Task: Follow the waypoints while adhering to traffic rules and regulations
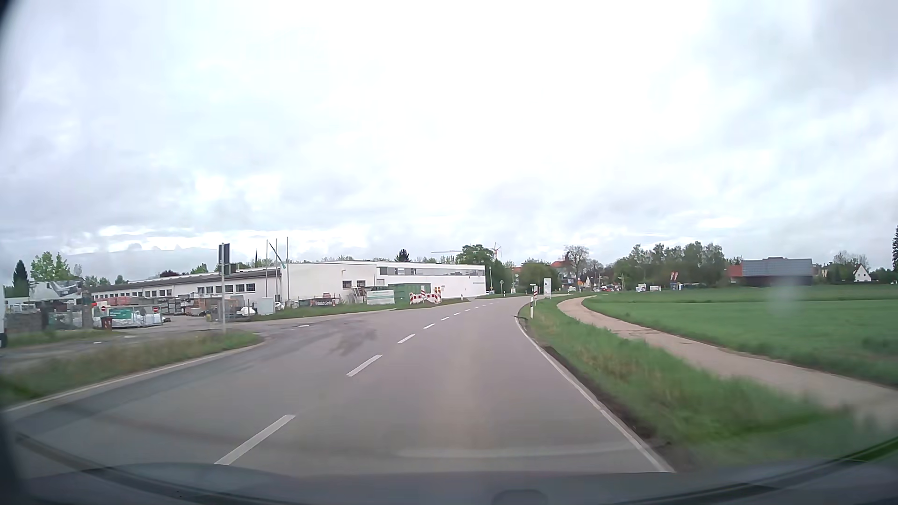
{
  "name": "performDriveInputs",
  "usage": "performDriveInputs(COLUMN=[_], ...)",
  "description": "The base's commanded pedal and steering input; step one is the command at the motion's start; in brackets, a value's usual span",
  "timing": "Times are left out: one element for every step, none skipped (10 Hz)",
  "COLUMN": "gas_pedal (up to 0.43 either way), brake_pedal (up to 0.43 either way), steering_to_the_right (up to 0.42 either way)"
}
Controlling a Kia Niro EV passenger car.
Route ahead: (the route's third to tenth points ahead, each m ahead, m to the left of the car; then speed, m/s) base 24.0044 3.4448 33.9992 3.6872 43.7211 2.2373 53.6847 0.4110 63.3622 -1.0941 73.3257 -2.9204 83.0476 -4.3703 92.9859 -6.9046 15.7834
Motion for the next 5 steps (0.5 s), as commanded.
performDriveInputs(gas_pedal=[0.047,0.047,0.047,0.047,0.047], brake_pedal=[0.0,0.0,0.0,0.0,0.0], steering_to_the_right=[0.004,0.004,0.006,0.007,0.008])
